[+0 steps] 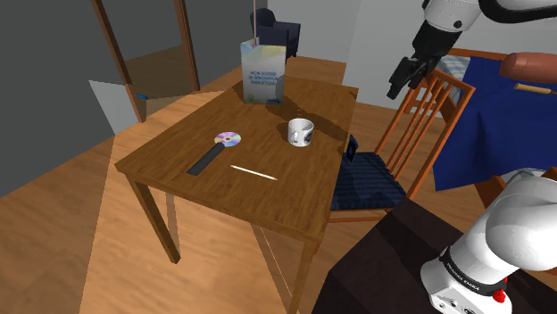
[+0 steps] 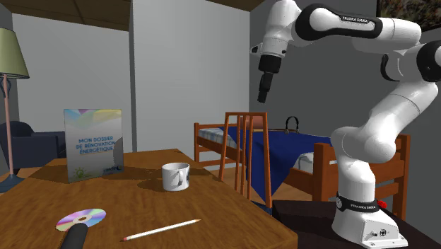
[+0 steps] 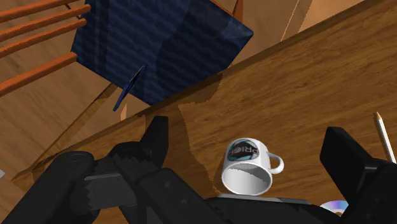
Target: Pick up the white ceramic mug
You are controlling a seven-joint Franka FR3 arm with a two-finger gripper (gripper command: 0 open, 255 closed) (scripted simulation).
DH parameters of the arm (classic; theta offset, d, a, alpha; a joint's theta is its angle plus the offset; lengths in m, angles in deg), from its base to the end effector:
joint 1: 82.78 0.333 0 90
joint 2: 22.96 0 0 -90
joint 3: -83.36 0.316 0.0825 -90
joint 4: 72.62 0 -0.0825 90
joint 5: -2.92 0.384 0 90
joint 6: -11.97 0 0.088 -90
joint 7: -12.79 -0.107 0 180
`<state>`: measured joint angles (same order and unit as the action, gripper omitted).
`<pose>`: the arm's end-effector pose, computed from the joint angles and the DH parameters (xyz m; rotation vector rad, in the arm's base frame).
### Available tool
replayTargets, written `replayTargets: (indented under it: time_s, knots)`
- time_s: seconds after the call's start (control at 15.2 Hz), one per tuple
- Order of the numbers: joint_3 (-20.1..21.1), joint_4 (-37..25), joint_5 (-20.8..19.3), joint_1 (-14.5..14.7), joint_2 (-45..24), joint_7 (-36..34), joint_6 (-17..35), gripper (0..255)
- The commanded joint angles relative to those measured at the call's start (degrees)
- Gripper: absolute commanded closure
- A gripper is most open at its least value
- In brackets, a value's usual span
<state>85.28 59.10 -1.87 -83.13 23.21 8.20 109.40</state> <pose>0.3138 0.0048 0.6371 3.0258 -0.0882 0.3222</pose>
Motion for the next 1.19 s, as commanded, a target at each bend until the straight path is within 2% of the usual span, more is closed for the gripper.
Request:
replayTargets:
  time_s: [0.0,0.53,1.12]
  knots:
    - [0.00,0.00,0.00,0.00,0.00,0.00,0.00,0]
    - [-3.06,-5.03,0.70,0.10,-17.28,3.45,8.65,0]
    - [-5.50,-16.03,3.36,0.37,-37.99,8.06,14.09,0]
